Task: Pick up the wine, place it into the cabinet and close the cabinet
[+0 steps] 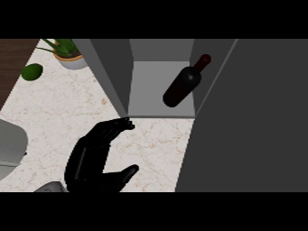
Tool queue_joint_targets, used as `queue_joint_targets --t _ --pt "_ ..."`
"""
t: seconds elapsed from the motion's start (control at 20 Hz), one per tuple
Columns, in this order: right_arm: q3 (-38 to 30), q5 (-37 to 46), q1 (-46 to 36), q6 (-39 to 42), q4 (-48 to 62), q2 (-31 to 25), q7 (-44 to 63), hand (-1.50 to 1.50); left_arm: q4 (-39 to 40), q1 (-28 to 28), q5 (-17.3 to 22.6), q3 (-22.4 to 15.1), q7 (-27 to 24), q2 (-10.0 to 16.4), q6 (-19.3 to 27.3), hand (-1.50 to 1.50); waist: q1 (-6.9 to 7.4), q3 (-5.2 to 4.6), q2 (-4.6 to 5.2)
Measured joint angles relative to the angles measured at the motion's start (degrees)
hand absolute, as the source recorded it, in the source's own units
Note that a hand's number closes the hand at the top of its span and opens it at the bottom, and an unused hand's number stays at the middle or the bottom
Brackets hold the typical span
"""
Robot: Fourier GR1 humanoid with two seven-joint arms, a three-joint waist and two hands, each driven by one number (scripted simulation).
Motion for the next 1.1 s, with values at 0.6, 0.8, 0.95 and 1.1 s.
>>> queue_joint_targets --t 0.6,0.8,0.95,1.1 --pt "15.9 -1.3 0.5 0.5 -0.3 4.0 5.7 1.50 -12.3 14.1 2.5 8.8 -0.8 16.6 -9.6 -1.50 0.30 -0.08 -0.12" --pt "24.8 -0.4 -1.3 -2.5 -0.3 6.5 9.1 1.50 -13.1 19.3 4.7 13.5 -2.8 21.1 -14.2 -1.50 0.38 -0.11 -0.19" --pt "30.0 2.2 -3.1 -6.8 -0.3 7.3 11.0 1.50 -13.1 23.6 7.3 17.3 -4.4 24.2 -18.1 -1.50 0.51 -0.16 -0.33" --pt "35.3 6.2 -5.5 -10.8 -0.1 7.1 13.1 1.50 -12.5 26.9 8.8 20.2 -5.9 26.0 -21.1 -1.50 0.69 -0.19 -0.39"
